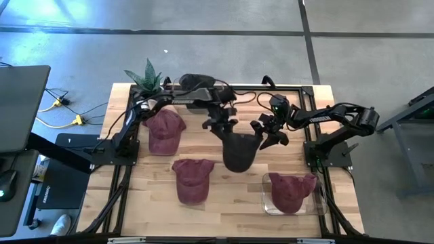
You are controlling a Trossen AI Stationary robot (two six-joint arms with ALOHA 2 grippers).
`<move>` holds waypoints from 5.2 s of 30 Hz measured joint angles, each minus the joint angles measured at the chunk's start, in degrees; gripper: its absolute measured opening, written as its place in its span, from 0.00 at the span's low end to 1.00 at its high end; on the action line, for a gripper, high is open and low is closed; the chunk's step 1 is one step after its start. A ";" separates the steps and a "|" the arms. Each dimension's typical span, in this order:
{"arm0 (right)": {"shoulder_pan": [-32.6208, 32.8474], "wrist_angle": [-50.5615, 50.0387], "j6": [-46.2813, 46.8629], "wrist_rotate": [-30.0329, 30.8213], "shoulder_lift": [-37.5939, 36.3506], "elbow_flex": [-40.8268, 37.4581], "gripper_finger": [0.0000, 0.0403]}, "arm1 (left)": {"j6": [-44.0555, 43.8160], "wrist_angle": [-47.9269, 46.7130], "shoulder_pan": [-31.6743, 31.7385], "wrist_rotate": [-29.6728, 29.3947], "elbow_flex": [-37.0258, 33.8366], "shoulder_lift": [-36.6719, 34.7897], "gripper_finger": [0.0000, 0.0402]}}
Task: Pick & Place hat
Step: Put the black cap into the top transparent bin
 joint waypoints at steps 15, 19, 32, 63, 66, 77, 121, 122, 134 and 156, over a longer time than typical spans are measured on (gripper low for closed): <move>2.20 0.73 0.23 3.84 0.00 0.00 0.56 | -0.03 2.91 -3.08 -17.09 0.03 0.02 0.51; 3.61 0.36 0.00 7.41 0.00 0.00 0.56 | -0.22 3.88 -3.08 -15.98 0.03 0.02 0.52; 0.38 -3.84 2.50 23.77 0.00 0.00 0.62 | -4.86 6.68 -3.03 -34.22 0.01 0.02 0.89; -1.38 -7.98 -4.59 29.44 -0.02 -0.01 0.72 | -1.49 -24.46 0.66 -50.28 20.52 0.00 0.91; -2.22 -8.85 -5.60 30.61 -0.02 -0.02 0.76 | -1.55 -28.23 0.24 -51.28 20.75 0.02 0.91; -8.33 -1.59 -3.02 38.52 -0.06 -0.02 0.80 | -6.51 -8.35 -1.40 -44.45 4.25 -6.81 0.91; -1.99 -58.95 -29.75 18.30 15.39 29.75 0.66 | -42.25 59.88 -2.69 -47.44 -37.37 -15.73 0.91; -1.99 -59.08 -29.64 18.88 15.39 29.75 0.65 | -42.04 57.27 -2.71 -45.88 -35.63 -14.71 0.91; -2.01 -59.34 -29.89 23.35 15.39 29.73 0.63 | -36.19 42.84 -2.74 -32.99 -21.59 -4.92 0.91; -2.14 -65.00 -30.12 36.36 -3.54 29.66 0.64 | -36.65 43.08 -4.27 -39.08 -18.17 -3.37 0.74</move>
